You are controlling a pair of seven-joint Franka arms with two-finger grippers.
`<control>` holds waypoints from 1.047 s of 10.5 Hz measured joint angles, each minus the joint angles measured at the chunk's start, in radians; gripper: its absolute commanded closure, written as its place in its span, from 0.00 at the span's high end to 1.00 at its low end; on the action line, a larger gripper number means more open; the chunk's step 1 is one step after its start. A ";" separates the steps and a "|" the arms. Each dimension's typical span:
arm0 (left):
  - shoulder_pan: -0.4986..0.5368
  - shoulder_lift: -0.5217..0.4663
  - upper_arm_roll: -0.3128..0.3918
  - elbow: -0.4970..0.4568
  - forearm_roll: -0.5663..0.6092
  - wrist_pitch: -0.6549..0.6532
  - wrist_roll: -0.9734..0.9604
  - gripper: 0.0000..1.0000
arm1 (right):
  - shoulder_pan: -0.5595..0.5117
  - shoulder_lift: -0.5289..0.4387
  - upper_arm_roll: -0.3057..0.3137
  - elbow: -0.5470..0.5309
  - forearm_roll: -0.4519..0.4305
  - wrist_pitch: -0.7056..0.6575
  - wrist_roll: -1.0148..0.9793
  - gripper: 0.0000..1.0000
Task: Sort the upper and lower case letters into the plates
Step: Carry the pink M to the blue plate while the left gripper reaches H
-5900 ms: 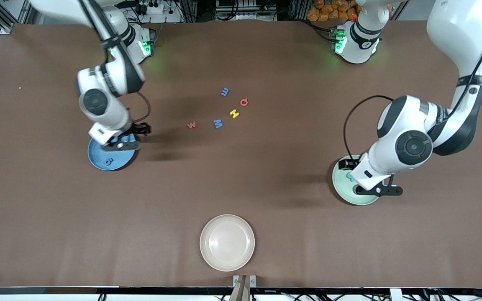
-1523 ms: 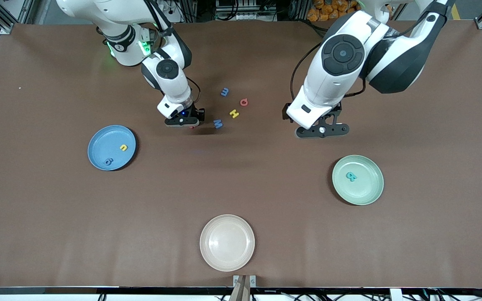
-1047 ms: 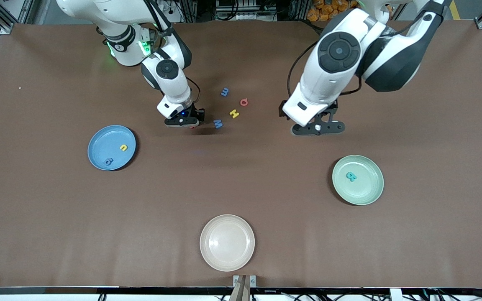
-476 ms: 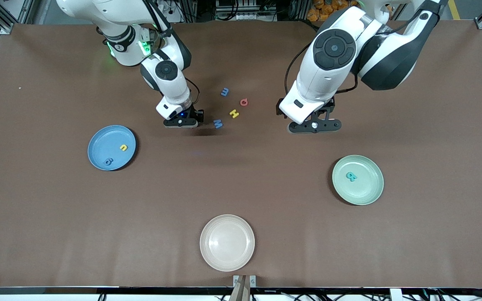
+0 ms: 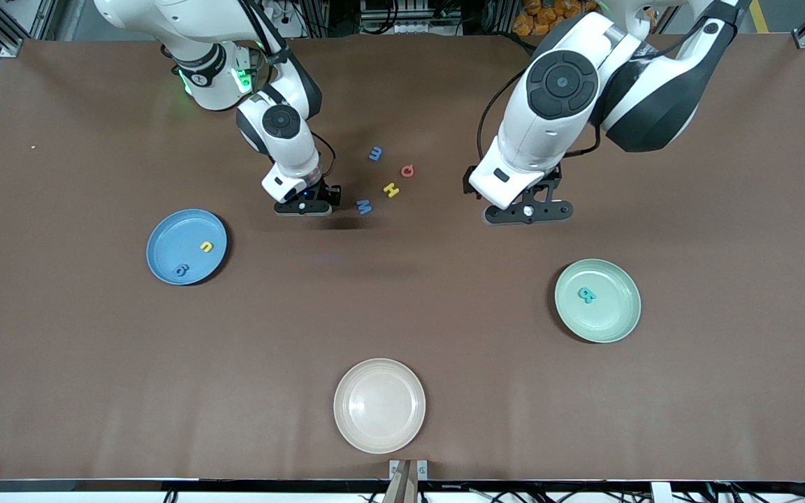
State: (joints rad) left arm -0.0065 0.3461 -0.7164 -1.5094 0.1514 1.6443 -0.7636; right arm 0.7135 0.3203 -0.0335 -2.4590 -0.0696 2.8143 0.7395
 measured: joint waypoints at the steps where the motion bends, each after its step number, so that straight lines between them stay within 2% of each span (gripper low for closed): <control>1: 0.000 0.000 0.000 -0.001 0.000 0.000 0.000 1.00 | 0.000 0.000 -0.001 0.002 0.000 0.000 0.000 0.43; 4: 0.000 0.000 0.000 -0.003 0.000 0.000 0.000 1.00 | 0.000 0.000 -0.002 0.004 0.000 -0.001 0.000 0.39; 5: 0.000 0.000 0.000 -0.004 0.000 0.000 0.000 1.00 | 0.000 -0.001 -0.002 0.004 0.000 -0.002 0.000 0.33; 11: -0.010 0.001 -0.002 -0.010 -0.001 0.000 0.000 1.00 | 0.000 -0.002 -0.002 0.005 0.000 -0.003 0.000 0.31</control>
State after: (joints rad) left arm -0.0161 0.3472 -0.7184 -1.5191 0.1507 1.6442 -0.7636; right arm 0.7131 0.3182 -0.0359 -2.4537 -0.0696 2.8113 0.7397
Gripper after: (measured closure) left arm 0.000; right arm 0.617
